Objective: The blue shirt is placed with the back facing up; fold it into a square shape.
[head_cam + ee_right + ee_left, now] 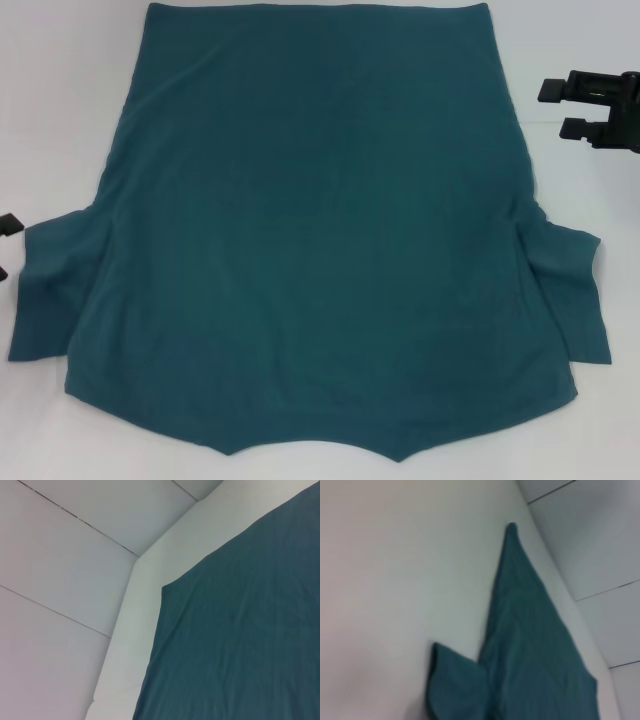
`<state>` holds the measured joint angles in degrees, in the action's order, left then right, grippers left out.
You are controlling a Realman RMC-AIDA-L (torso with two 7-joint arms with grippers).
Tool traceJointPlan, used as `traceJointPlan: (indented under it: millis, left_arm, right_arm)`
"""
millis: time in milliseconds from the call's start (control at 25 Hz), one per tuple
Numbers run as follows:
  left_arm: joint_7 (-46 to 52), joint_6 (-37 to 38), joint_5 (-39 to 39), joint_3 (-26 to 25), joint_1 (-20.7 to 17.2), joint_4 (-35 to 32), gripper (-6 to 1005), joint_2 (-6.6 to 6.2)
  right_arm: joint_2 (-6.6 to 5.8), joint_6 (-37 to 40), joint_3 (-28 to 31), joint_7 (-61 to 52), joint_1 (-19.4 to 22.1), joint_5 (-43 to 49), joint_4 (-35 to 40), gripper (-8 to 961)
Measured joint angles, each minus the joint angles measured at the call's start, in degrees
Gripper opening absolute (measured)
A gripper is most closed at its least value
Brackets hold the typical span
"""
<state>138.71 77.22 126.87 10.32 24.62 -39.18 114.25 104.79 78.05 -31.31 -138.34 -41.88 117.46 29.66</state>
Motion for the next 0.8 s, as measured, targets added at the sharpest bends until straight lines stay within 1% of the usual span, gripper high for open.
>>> traceJointPlan:
  millis: [320,480,800]
  left_arm:
    - [-3.97,-6.28,0.26,0.09,0.91,3.52,831,0.05]
    - [-5.29,-9.61,0.29,1.10,1.40,4.98,828,0.16]
    - [-7.20,-13.18,0.10,2.06,2.26,6.58,822,0.34]
  right_arm:
    - [-0.09,-0.43,-0.37,-0.16,-0.78,-0.01,-0.29,866]
    - [-0.11,-0.43,-0.42,-0.50,-0.66,-0.03,-0.16,866]
    - [-0.21,-0.27,-0.42,-0.53,-0.53,-0.04,-0.10,866]
